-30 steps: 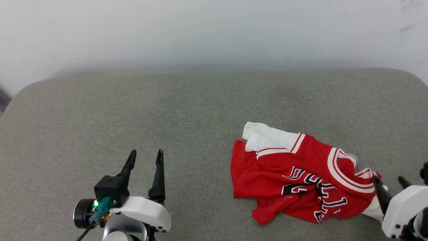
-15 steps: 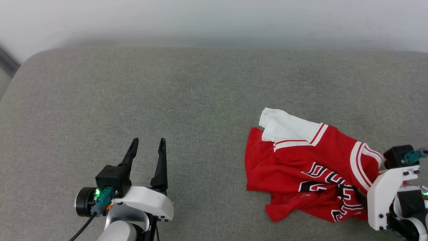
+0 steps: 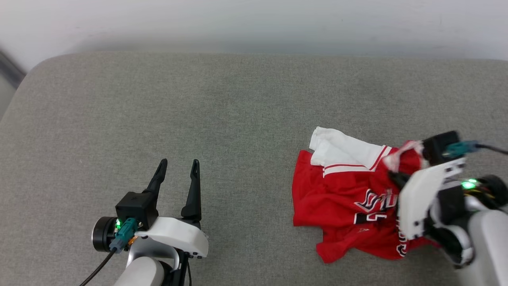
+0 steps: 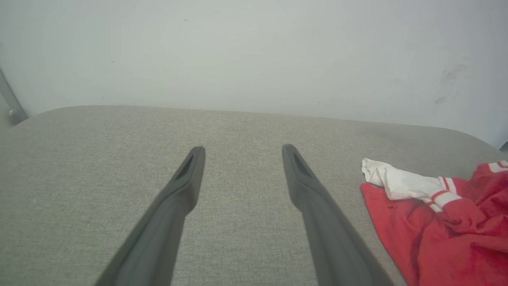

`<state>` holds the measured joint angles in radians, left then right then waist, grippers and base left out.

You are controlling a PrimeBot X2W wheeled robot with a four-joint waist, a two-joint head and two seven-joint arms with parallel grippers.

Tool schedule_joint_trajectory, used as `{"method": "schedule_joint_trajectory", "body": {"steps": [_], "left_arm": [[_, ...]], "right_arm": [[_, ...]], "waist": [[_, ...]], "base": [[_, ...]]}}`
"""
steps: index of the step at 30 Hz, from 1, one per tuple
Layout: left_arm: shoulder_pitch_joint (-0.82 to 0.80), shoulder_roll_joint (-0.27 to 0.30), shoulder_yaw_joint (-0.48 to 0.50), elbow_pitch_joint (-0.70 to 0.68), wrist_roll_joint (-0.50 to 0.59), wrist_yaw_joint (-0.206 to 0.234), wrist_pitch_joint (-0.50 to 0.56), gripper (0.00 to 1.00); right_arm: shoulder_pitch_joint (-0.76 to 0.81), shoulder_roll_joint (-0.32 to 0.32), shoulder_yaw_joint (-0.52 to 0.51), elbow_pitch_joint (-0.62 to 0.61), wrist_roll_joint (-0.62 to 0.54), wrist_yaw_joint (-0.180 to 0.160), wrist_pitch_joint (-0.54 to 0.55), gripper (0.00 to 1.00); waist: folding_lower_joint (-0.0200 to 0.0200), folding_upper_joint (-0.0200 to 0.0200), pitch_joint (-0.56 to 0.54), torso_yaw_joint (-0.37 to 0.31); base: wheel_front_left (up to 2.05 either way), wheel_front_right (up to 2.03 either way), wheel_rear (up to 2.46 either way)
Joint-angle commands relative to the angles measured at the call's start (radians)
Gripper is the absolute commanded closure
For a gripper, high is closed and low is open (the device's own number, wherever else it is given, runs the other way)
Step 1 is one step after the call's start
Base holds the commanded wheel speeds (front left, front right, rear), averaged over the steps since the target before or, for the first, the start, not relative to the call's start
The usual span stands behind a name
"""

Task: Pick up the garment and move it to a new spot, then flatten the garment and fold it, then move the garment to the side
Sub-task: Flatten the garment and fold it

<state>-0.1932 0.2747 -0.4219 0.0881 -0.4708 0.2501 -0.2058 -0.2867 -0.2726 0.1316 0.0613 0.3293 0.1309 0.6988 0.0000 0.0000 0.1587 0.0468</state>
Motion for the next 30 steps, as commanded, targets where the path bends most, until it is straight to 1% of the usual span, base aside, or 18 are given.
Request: {"method": "schedule_joint_trajectory", "body": {"steps": [1, 3, 4, 6, 9, 11, 12, 13, 14, 19, 20, 24, 30], "left_arm": [[-0.015, 0.003, -0.003, 0.002, -0.003, -0.003, -0.006, 0.0], [-0.02, 0.004, -0.006, 0.002, -0.003, -0.004, -0.005, 0.0], [-0.02, 0.003, -0.008, 0.001, -0.003, -0.005, -0.003, 0.0], [-0.018, 0.001, -0.011, 0.003, -0.002, -0.005, 0.0, 0.0], [-0.009, 0.001, -0.008, 0.005, -0.009, 0.0, -0.003, 0.0], [-0.005, 0.002, -0.007, 0.006, -0.009, 0.0, -0.004, 0.0], [-0.002, 0.003, -0.005, 0.006, -0.01, 0.002, -0.005, 0.0], [0.002, 0.004, -0.005, 0.007, -0.012, 0.003, -0.006, 0.0], [0.004, 0.006, -0.003, 0.006, -0.014, 0.005, -0.006, 0.0], [0.015, 0.013, 0.0, 0.005, -0.015, 0.014, -0.002, 0.0], [0.025, 0.017, 0.001, -0.001, -0.016, 0.021, 0.001, 0.0], [0.043, 0.023, 0.006, -0.007, -0.022, 0.03, 0.005, 0.0], [0.076, 0.037, 0.013, -0.015, -0.031, 0.042, 0.012, 0.0]], "right_arm": [[-0.015, 0.013, 0.035, 0.005, 0.013, 0.0, -0.016, 1.0], [-0.014, 0.035, 0.099, 0.027, 0.032, 0.0, -0.015, 1.0], [-0.003, 0.05, 0.12, 0.04, 0.049, 0.0, -0.015, 1.0], [0.023, 0.058, 0.152, 0.073, 0.061, 0.0, -0.017, 1.0], [0.068, 0.083, 0.187, 0.114, 0.085, 0.0, -0.031, 1.0], [0.078, 0.088, 0.191, 0.126, 0.093, 0.0, -0.04, 1.0], [0.082, 0.09, 0.192, 0.132, 0.089, 0.0, -0.061, 1.0], [0.087, 0.095, 0.187, 0.134, 0.087, 0.0, -0.09, 0.53], [0.093, 0.102, 0.184, 0.136, 0.088, 0.0, -0.117, 0.0], [0.107, 0.1, 0.157, 0.083, 0.046, 0.0, -0.28, 0.0], [0.133, 0.104, 0.129, 0.033, 0.016, 0.0, -0.363, 0.0], [0.178, 0.119, 0.076, -0.034, -0.02, 0.0, -0.453, 0.0], [0.236, 0.157, -0.042, -0.111, -0.09, 0.0, -0.577, 0.0]], "waist": [[0.0, 0.0, 0.002, 0.001], [0.0, 0.0, 0.002, 0.003], [0.0, 0.0, 0.002, 0.007], [0.0, 0.0, 0.0, 0.016], [0.0, 0.0, -0.002, 0.022], [0.0, 0.0, -0.002, 0.023], [0.0, 0.0, -0.003, 0.022], [0.0, 0.0, -0.005, 0.021], [0.0, 0.0, -0.007, 0.018], [0.0, 0.0, -0.028, 0.006], [0.0, 0.0, -0.047, -0.001], [0.0, 0.0, -0.078, -0.011], [0.0, 0.0, -0.126, -0.024]], "base": [[0.0, 0.0, 0.0], [0.0, 0.0, 0.0], [0.0, 0.0, 0.0], [0.0, 0.0, 0.0], [0.0, 0.0, 0.0], [0.0, 0.0, 0.0], [0.0, 0.0, 0.0], [0.0, 0.0, 0.0], [0.0, 0.0, 0.0], [0.0, 0.0, 0.0], [0.0, 0.0, 0.0], [0.0, 0.0, 0.0], [0.0, 0.0, 0.0]]}}
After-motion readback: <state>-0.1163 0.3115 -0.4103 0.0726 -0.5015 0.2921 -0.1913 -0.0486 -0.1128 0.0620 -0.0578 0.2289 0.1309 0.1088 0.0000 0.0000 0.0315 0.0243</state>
